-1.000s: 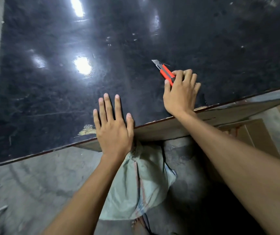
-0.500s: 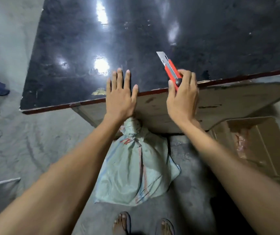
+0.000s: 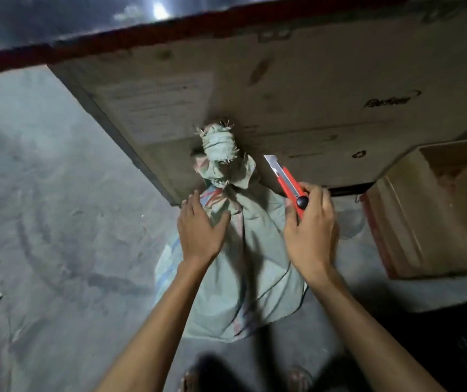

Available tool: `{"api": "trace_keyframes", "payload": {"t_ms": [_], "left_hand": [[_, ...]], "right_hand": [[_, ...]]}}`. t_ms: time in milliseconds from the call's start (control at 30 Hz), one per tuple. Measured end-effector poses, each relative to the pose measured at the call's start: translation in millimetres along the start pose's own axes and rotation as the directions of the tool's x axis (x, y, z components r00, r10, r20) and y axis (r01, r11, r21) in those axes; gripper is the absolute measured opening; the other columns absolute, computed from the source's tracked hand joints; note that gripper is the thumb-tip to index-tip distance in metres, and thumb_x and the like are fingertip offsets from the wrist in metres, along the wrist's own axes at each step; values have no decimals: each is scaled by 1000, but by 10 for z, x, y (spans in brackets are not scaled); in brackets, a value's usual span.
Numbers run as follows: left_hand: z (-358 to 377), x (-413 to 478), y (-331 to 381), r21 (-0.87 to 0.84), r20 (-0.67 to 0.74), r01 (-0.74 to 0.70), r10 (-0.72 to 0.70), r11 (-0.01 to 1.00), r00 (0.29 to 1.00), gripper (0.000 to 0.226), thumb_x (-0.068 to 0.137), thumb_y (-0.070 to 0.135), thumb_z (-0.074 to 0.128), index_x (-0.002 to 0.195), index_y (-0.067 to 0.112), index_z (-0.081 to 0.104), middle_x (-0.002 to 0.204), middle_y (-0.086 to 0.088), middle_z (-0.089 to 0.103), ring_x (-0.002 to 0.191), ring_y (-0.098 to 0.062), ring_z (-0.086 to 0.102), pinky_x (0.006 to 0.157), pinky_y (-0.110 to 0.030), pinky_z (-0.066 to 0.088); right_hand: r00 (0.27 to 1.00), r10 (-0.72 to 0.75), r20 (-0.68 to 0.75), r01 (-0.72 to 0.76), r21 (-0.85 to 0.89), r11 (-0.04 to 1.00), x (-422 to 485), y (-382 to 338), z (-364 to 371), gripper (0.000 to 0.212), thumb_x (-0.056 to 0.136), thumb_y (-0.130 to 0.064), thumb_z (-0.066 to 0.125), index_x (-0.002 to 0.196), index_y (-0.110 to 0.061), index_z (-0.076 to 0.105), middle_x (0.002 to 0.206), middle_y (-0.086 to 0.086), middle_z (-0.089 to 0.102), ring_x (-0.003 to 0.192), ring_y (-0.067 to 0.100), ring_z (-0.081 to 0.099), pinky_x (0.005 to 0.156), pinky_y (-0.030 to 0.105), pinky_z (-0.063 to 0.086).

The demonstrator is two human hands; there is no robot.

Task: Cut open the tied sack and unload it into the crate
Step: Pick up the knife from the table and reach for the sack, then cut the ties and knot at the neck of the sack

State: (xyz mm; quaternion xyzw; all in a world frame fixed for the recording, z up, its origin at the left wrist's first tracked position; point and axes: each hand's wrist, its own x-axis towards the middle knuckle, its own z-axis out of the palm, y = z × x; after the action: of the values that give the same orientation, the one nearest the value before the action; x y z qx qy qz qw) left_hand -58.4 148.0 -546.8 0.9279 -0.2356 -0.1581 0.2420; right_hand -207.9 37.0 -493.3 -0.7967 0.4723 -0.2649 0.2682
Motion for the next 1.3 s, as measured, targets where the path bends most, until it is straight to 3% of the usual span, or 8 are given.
{"api": "trace_keyframes", "payload": {"t_ms": [167, 300, 467, 567, 667, 1000, 1167, 1300], "left_hand": [[761, 747, -352, -349, -134, -80, 34, 934, 990, 71, 76, 61, 75, 126, 17, 51, 129, -5, 58, 124, -28, 54, 105, -43, 46], [1206, 1175, -425, -732, -148, -175, 98, 658, 984, 63, 79, 33, 83, 131, 17, 50, 131, -1, 63, 119, -21, 62, 107, -43, 49], [1225, 1023, -430, -879, -95, -180, 207, 441, 974, 52, 73, 38, 84, 112, 5, 75, 107, -15, 79, 103, -31, 74, 101, -48, 55], [998, 554, -369, -895, 126, -7, 268, 447, 955, 61, 72, 50, 80, 115, 7, 76, 112, -18, 77, 109, -34, 72, 106, -50, 50], [829, 260, -340, -871, 100, -70, 314, 486, 944, 49, 82, 43, 76, 114, 6, 76, 110, -13, 78, 106, -31, 74, 98, -43, 57], [679, -86, -390, -895, 265, 87, 364, 438, 893, 65, 82, 63, 69, 123, 12, 72, 120, -19, 74, 113, -33, 71, 107, -49, 49], [663, -77, -629, -923, 285, 139, 396, 358, 873, 54, 86, 63, 65, 117, 20, 76, 120, -15, 75, 111, -30, 72, 103, -46, 52], [644, -55, -791, -957, 245, 173, 330, 232, 912, 44, 82, 49, 69, 90, 6, 71, 80, -14, 75, 64, -27, 71, 63, -27, 60]], "right_hand": [[988, -44, -149, 67, 148, 987, -80, 711, 957, 27, 94, -21, 63, 119, -15, 57, 115, 4, 60, 98, 22, 59, 80, 27, 43], [976, -58, -210, 118, 288, 950, -66, 1145, 1568, 25, 94, -17, 63, 118, -13, 59, 113, 2, 61, 90, 5, 48, 71, -3, 32], [951, -62, -303, 195, 432, 881, -187, 1120, 1545, 25, 90, -17, 66, 109, -17, 50, 98, -3, 64, 88, 17, 62, 79, 27, 46], [946, -70, -315, 224, 484, 846, -489, 825, 1088, 33, 92, -19, 64, 108, -27, 36, 84, -9, 66, 71, 13, 65, 67, 36, 50], [958, -143, -249, 249, 474, 845, -830, 751, 809, 36, 91, -26, 65, 105, -30, 32, 80, -4, 74, 59, 16, 70, 58, 45, 57], [935, -299, -194, 345, 284, 895, -1077, 845, 751, 34, 94, -28, 61, 112, -46, 39, 62, -11, 57, 56, 3, 58, 44, 15, 40], [931, -353, -91, 365, 248, 898, -1013, 925, 770, 19, 101, -42, 38, 120, -45, 38, 61, -8, 51, 49, 7, 50, 47, 25, 36], [922, -387, -15, 380, 227, 897, -1035, 903, 826, 29, 104, -39, 31, 131, -44, 40, 80, -17, 50, 69, 2, 53, 61, 24, 42]]}}
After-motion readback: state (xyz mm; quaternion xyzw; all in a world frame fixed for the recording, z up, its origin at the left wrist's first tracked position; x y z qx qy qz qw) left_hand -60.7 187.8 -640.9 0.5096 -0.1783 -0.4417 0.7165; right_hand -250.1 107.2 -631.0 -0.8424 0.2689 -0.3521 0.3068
